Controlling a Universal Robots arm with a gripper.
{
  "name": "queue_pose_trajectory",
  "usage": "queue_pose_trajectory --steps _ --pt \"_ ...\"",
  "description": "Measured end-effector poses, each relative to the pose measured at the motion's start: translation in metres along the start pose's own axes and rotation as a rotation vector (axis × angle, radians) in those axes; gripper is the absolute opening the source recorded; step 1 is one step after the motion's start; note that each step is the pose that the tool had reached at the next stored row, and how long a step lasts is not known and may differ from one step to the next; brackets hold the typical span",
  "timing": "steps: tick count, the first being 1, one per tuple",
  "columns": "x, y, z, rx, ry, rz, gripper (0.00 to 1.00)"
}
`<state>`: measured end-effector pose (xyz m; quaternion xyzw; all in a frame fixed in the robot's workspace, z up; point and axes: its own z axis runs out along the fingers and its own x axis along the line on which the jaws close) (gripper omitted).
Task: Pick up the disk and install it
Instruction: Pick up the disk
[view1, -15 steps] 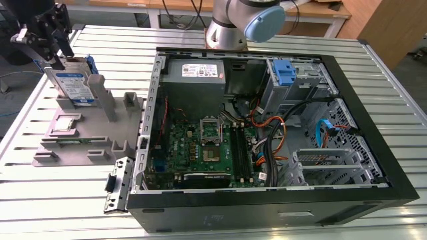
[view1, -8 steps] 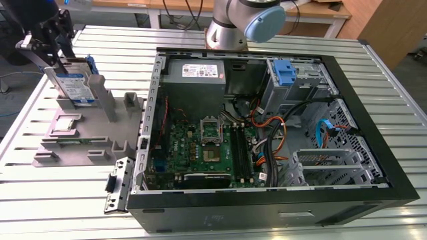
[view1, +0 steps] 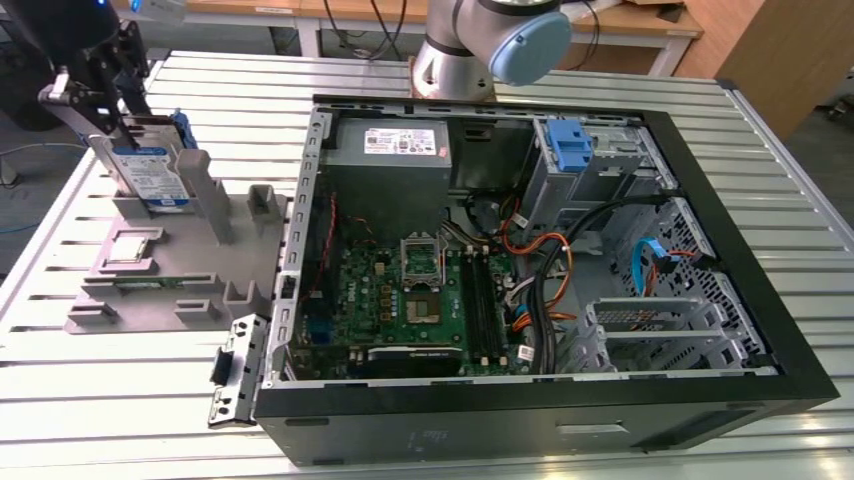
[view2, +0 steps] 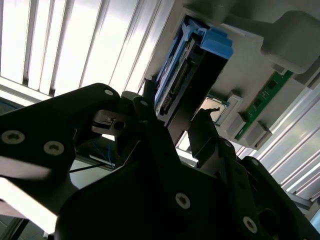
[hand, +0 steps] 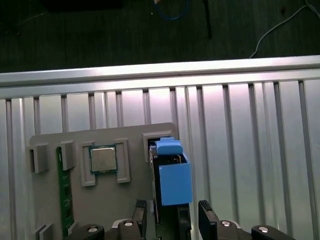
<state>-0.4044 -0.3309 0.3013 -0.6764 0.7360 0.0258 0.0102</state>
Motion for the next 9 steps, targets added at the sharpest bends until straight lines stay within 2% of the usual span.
queue_pose_trajectory --steps 9 --pt "0.0001 0.0 0.0014 -0.0009 -0.0006 -0.016 0.53"
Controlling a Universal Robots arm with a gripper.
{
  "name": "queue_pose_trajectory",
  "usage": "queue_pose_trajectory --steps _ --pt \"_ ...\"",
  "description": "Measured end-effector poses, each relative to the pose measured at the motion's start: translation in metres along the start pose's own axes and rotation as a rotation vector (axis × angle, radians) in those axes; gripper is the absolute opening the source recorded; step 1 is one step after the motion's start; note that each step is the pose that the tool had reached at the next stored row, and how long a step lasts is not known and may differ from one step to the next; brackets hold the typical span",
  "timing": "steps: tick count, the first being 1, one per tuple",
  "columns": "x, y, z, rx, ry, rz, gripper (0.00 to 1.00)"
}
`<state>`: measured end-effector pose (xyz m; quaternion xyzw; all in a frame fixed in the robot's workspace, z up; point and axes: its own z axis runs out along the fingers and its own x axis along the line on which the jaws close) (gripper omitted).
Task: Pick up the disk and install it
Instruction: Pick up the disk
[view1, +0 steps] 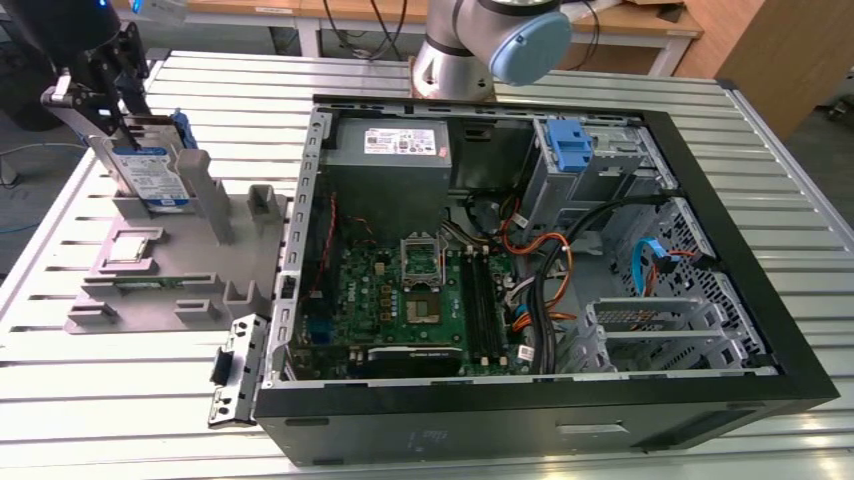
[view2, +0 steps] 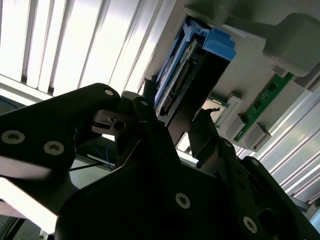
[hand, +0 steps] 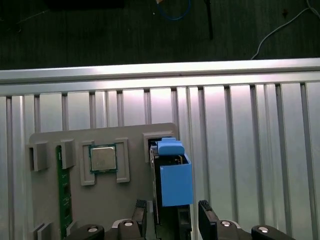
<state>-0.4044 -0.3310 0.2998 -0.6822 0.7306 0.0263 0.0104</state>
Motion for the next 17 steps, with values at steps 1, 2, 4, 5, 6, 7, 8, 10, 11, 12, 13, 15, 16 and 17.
queue_pose_trajectory --steps 1,2,4,5,6,7,8,10,11,12,13,15,16,17 --pt "0.0 0.0 0.0 0.0 0.0 0.0 0.53" --pt "0.0 0.0 -0.0003 0.0001 0.0 0.0 0.53" --pt "-0.0001 0.0 -0.0007 0.0003 -0.0001 0.0 0.53" --pt "-0.0001 0.0 -0.0007 0.0003 -0.0001 0.0 0.53" --pt "-0.0001 0.0 -0.0008 0.0002 -0.0001 0.0 0.53" --pt "-0.0001 0.0 -0.0009 0.0001 0.0 0.0 0.53" --pt "-0.0001 0.0 -0.0009 0.0 0.0 0.0 0.53" --pt "-0.0001 -0.0001 -0.0008 -0.0003 0.0001 -0.008 0.53" --pt "-0.0001 -0.0002 -0.0007 -0.0008 0.0004 -0.017 0.53" --pt "-0.0001 -0.0003 -0.0006 -0.0014 0.0007 -0.027 0.53" --pt "-0.0001 -0.0004 -0.0007 -0.0018 0.0008 -0.034 0.53" --pt "-0.0001 -0.0008 -0.0006 -0.002 0.0006 -0.036 0.53" --pt "-0.0001 -0.0013 -0.0007 -0.0021 0.0001 -0.037 0.53" --pt "-0.0001 -0.0018 -0.0006 -0.002 -0.0004 -0.037 0.53"
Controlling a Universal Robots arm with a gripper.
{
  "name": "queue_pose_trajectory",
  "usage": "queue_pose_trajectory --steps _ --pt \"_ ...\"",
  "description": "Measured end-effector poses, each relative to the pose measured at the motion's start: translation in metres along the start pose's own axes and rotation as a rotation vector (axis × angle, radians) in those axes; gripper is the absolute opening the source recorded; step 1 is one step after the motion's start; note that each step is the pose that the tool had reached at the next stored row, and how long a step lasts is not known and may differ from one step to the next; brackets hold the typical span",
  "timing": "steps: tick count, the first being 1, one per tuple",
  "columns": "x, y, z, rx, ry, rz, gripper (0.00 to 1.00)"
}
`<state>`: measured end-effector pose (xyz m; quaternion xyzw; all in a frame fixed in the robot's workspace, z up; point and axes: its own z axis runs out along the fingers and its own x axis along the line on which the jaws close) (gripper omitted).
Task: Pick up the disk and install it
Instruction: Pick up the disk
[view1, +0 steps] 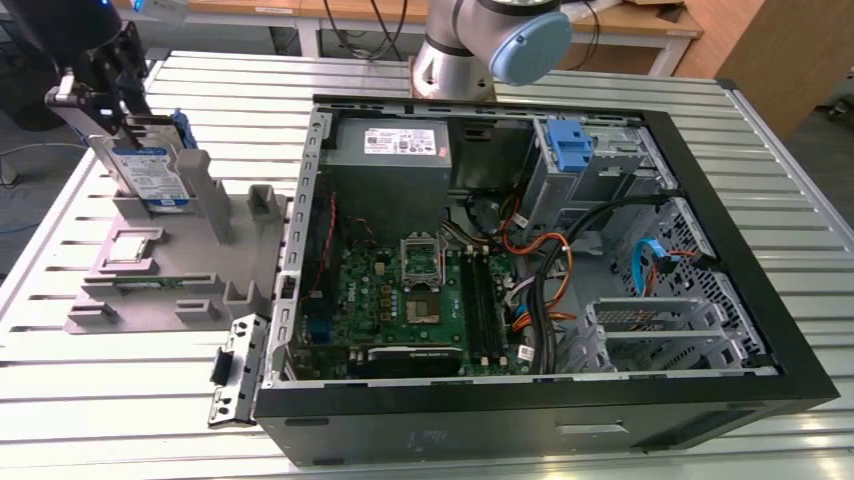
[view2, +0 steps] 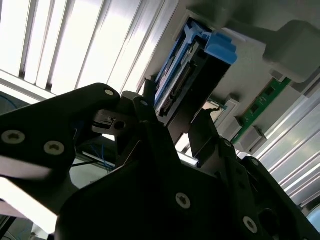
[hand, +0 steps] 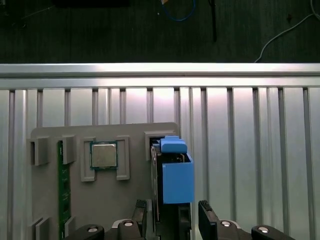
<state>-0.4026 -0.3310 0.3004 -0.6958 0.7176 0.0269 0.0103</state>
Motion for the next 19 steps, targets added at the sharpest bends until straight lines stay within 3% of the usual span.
queue_pose_trajectory --steps 9,11,12,19 --pt "-0.0001 -0.0006 0.0 0.0 -0.0011 -0.001 0.53" --pt "-0.0001 -0.0006 0.0 0.0 -0.0012 -0.001 0.52" --pt "-0.0001 -0.0006 0.0 0.0 -0.0012 -0.001 0.45" --pt "-0.0001 -0.0006 -0.0018 0.0 -0.0013 -0.001 0.45"
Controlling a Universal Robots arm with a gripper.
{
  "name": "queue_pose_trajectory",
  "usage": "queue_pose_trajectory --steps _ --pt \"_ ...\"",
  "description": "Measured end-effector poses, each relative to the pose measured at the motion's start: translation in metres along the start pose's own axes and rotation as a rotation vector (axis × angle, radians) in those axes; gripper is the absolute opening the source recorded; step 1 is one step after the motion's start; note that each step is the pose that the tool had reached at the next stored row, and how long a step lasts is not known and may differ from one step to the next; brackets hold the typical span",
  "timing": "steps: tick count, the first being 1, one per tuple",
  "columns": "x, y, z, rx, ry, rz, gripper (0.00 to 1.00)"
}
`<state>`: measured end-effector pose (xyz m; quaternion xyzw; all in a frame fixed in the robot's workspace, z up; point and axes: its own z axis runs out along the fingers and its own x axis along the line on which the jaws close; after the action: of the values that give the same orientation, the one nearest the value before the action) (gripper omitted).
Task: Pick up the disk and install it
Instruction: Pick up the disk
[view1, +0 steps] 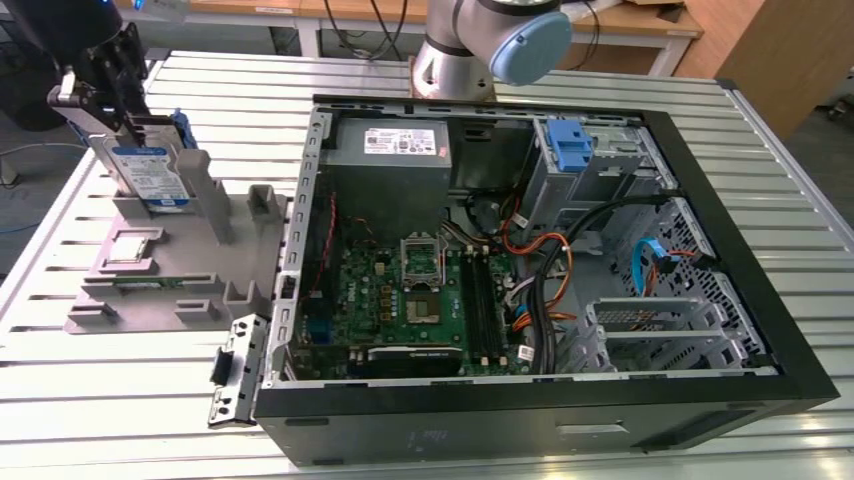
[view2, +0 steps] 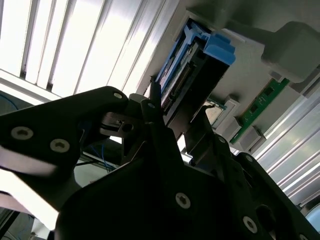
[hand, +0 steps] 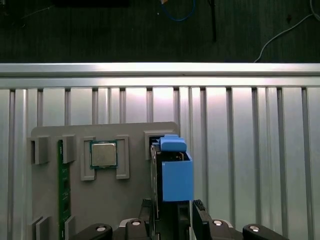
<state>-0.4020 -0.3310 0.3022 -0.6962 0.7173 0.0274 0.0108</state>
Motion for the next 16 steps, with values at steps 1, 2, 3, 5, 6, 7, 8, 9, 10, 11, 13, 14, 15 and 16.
queue_pose_trajectory --steps 1,2,3,5,6,7,8,9,10,11,13,14,15,16 --pt "0.0 0.0 0.0 0.0002 -0.0001 0.0 0.45" --pt "0.0002 0.0 0.0 0.0001 0.0 0.0 0.45" --pt "0.001 0.0 -0.0001 0.0 0.0001 0.0 0.45" --pt "0.0013 0.0 -0.0001 0.0 0.0001 0.0 0.45" --pt "0.0014 0.0 -0.0001 0.0 0.0001 0.0 0.45" --pt "0.0014 0.0 -0.0001 0.0 0.0 0.0 0.45" --pt "0.0014 0.0 -0.0001 0.0001 0.0 0.0 0.45" --pt "0.0014 0.0 0.0001 0.0001 0.0 0.0 0.45" --pt "0.0014 0.0 0.0003 0.0 0.0001 0.0 0.45" --pt "0.0015 0.0 0.0007 0.0001 0.0 0.0 0.45" --pt "0.0015 0.0 0.0011 -0.0001 -0.0002 0.0 0.45" --pt "0.0016 0.0 0.0015 -0.0002 -0.0033 0.0 0.45" --pt "0.0016 -0.0001 0.0017 -0.0003 -0.0095 0.0 0.45" --pt "0.0015 -0.0001 0.0017 -0.0002 -0.0104 0.0 0.45"
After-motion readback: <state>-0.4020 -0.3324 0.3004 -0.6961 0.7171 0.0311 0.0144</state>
